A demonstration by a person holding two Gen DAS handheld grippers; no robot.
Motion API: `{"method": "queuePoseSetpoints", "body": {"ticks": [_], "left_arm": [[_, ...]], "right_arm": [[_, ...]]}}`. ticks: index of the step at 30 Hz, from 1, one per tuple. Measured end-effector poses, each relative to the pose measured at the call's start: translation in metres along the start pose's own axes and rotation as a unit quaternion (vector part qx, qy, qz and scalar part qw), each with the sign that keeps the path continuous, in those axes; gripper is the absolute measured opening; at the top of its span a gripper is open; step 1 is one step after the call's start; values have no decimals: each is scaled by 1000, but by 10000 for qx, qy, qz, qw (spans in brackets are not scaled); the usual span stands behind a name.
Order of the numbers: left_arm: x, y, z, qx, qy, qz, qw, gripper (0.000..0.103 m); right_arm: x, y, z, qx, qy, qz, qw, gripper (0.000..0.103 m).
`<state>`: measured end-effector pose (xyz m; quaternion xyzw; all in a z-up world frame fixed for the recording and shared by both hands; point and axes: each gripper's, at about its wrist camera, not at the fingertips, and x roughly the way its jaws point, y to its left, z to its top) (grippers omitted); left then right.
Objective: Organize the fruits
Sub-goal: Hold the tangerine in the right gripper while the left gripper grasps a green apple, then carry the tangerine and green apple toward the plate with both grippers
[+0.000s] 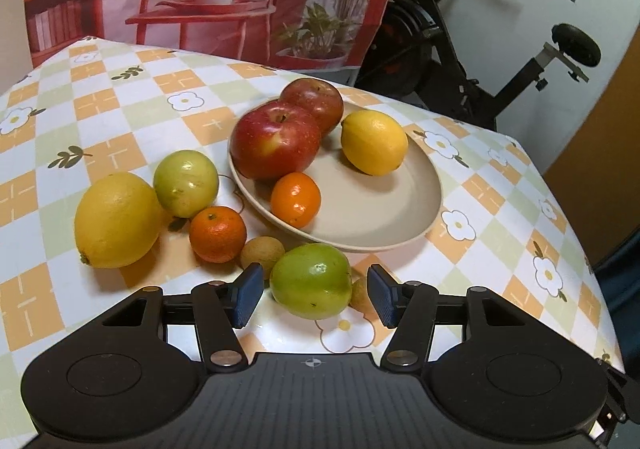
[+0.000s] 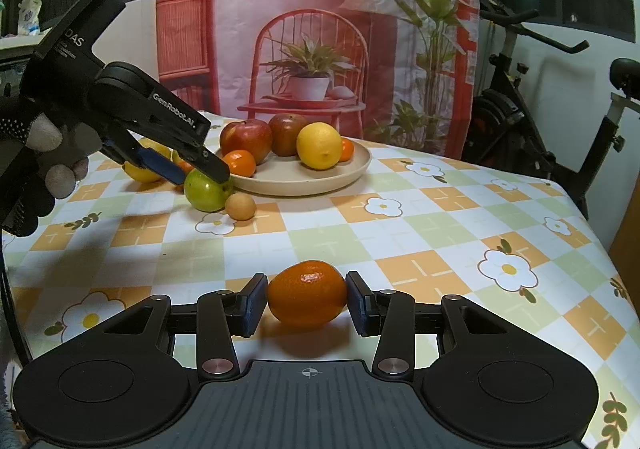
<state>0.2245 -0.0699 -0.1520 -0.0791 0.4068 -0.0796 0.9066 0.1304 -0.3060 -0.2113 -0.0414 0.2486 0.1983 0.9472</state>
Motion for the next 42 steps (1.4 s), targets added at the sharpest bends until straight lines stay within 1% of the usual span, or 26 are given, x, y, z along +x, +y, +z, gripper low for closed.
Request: {"method": "queuePoseSetpoints", "body": {"ticks": [6,9,13,17,22,28,33,38,42], "left_arm": [[6,-2,0,12,13,54,10000,58],[6,-2,-2,84,-26,83,9999,50],[3,3,-5,67,-41,-15,10000,50],[-3,3,-11,172,-99,-56,9998,50],[-15,2,-18,413,-271,-130,9987,50],[-21,-5,-29,797,-303,-221,9961,50],[-26,-7,-35,965,-345,-347,9941,50],[-38,-7,-36,1045,-554,-466,9919,50],[-49,-4,-33,1039,-770,-512,9903,50]], "right_arm": [[0,0,0,5,0,-2,10000,39],[0,0,0,5,8,3,10000,39],[0,0,0,11,10,7,10000,39],[1,1,0,40,9,30,10000,39],[2,-2,0,85,5,55,9999,39],[3,-4,0,140,22,63,9999,39],[4,-7,0,213,68,57,9997,39],[9,-6,4,236,244,43,9994,39],[6,-5,15,282,220,95,9993,39]]}}
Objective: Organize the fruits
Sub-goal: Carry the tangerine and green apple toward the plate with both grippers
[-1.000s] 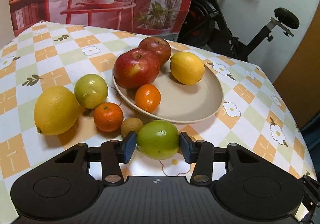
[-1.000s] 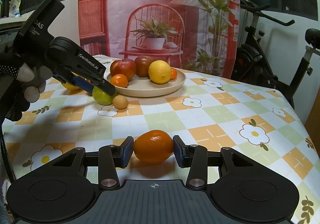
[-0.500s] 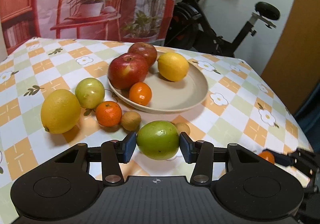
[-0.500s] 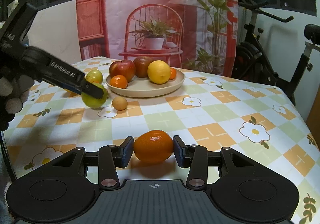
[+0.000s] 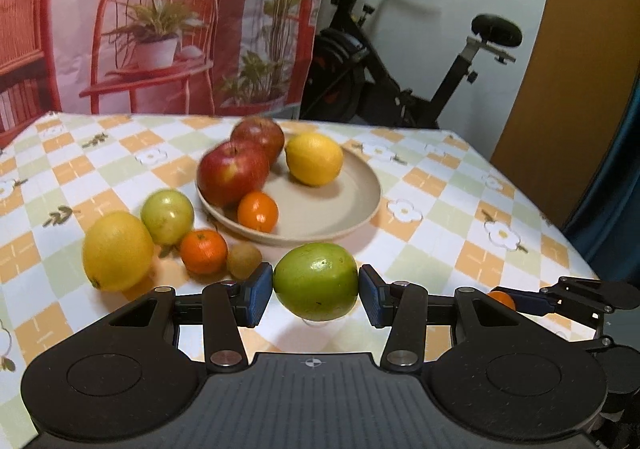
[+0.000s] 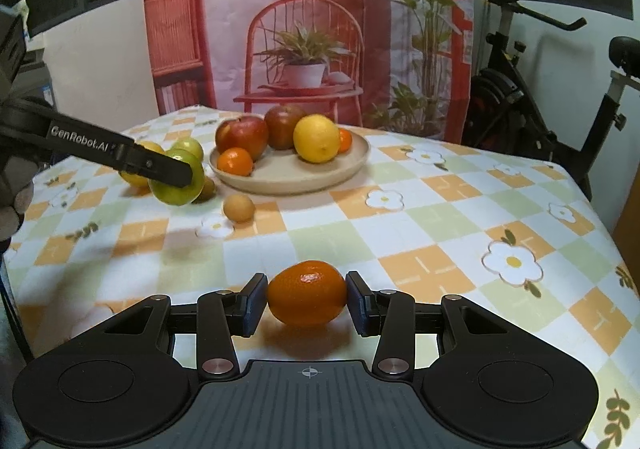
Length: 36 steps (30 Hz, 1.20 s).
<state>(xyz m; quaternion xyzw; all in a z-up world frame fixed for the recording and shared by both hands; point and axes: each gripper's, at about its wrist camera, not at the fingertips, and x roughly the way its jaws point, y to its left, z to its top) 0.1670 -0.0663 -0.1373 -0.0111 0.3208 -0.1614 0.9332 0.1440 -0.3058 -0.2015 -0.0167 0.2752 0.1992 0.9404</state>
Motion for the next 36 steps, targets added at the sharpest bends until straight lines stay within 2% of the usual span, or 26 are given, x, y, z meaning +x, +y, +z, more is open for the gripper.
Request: {"method": "queuePoseSetpoints", "body": {"ticks": [10,17,21,23,28,36], "left_arm": [[-23,9,31,141,-600,-38,9981,50],[-12,0,70,672,-935,-128,9933,50],[18,-3,81,870,-702,-212,9935,50],[38,0,82,805,-474,-272,9953,50],[81,6,83,846,-15,-157,9963,50],[113,7,84,1097,223,-96,9937,50]], "right_arm": [[-10,-1,52,-128,-354,26,9993,39],[6,-18,110,-250,-856,57,9960,39],[38,-30,127,-338,-899,12,9954,40],[59,-38,126,-314,-722,81,9969,40],[103,-45,116,-352,-296,225,9987,40],[144,-37,108,-885,74,440,9951,39]]}}
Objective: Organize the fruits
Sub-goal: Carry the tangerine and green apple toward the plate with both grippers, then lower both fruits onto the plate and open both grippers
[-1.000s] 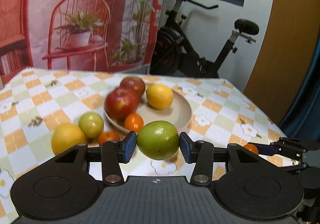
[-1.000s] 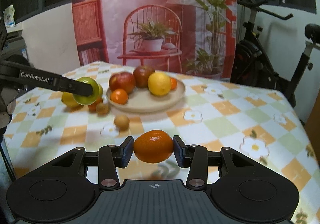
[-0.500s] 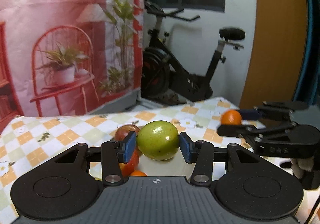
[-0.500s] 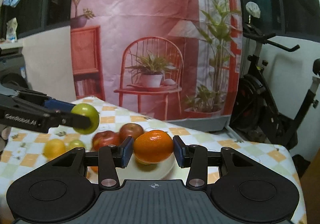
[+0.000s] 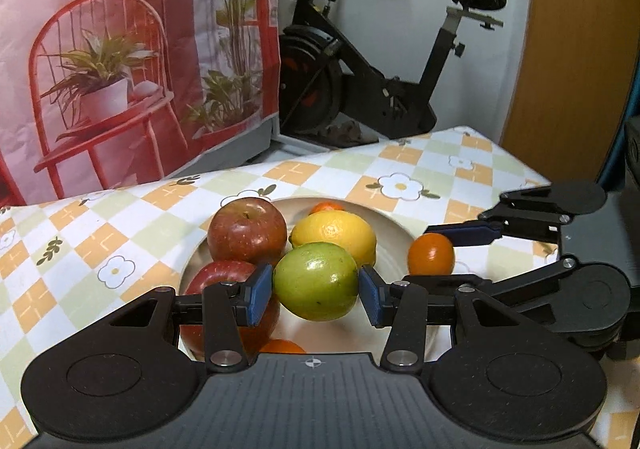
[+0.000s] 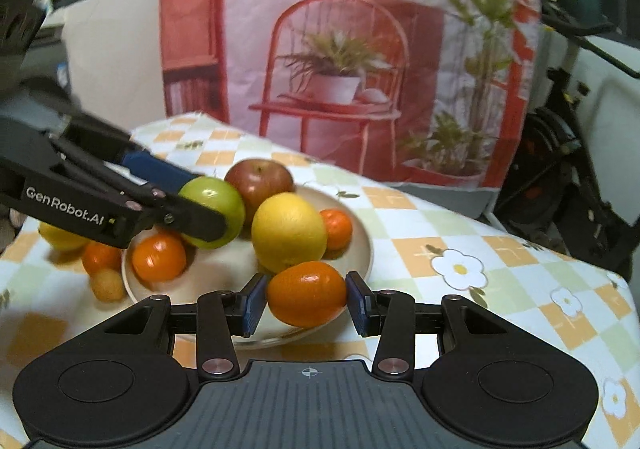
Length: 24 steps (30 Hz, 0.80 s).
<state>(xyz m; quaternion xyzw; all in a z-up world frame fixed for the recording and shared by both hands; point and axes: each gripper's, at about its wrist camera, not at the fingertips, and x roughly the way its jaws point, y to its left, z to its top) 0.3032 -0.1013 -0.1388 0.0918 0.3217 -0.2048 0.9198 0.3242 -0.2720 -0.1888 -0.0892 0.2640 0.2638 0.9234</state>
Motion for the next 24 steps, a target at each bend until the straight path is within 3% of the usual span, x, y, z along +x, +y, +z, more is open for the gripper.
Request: {"method": "queuePoseSetpoints", "body": {"ticks": [14,24], "left_arm": [[15,-4,5,269,81,-44,9996,51],[13,-4,7,112,52,-41,9999,51]], "right_arm": [[32,-1,3,-397,75,69,9992,39],[18,1,0,-304,28,44,9995,48]]}}
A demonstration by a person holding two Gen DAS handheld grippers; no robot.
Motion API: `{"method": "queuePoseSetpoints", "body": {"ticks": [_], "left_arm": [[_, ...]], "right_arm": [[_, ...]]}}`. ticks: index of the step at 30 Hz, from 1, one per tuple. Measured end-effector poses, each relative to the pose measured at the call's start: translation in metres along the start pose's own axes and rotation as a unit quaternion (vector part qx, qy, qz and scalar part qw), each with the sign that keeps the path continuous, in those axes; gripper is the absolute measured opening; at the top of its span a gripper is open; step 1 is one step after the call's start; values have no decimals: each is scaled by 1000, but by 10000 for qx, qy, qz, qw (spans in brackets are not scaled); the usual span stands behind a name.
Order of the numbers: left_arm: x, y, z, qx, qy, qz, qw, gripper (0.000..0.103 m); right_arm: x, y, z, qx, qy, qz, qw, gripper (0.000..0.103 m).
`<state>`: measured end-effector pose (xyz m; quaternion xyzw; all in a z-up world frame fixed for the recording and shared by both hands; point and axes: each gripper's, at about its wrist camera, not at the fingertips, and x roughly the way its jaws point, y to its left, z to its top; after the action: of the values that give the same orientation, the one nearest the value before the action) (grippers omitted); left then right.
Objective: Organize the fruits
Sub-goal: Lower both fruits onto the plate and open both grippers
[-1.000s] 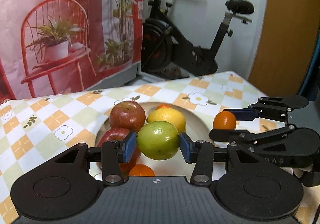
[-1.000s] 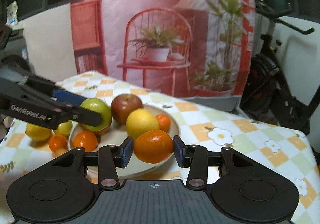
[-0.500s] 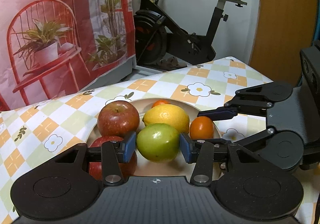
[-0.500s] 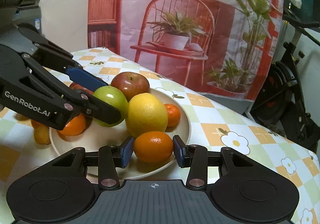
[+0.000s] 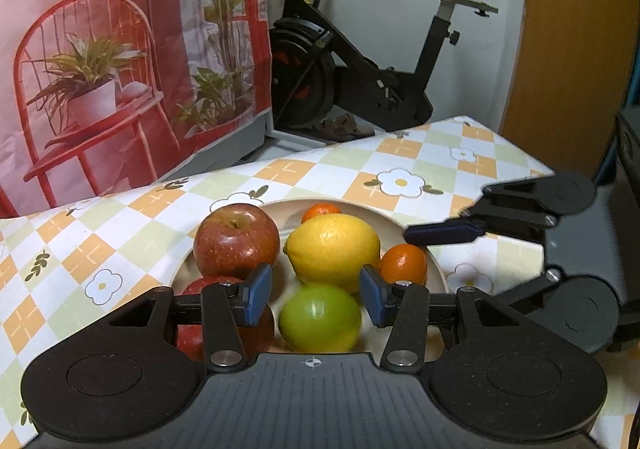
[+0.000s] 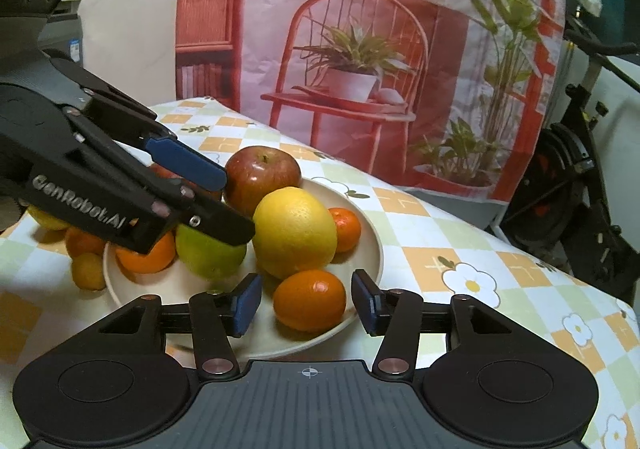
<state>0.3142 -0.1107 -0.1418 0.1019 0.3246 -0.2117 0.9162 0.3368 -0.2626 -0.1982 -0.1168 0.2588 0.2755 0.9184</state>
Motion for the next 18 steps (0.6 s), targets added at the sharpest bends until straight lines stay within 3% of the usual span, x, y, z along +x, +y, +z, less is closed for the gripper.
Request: {"method": "queuePoseSetpoints", "body": {"ticks": [12,18], "left_arm": [[-49,7,-3,-517,-470,113,9975,51],[-77,15,-26,-768,-542,324,9950,51]], "right_arm": [[-58,15,-26,1201,-538,-61,9913,50],[-65,43,-34,1336,-583,15,9893,50]]}}
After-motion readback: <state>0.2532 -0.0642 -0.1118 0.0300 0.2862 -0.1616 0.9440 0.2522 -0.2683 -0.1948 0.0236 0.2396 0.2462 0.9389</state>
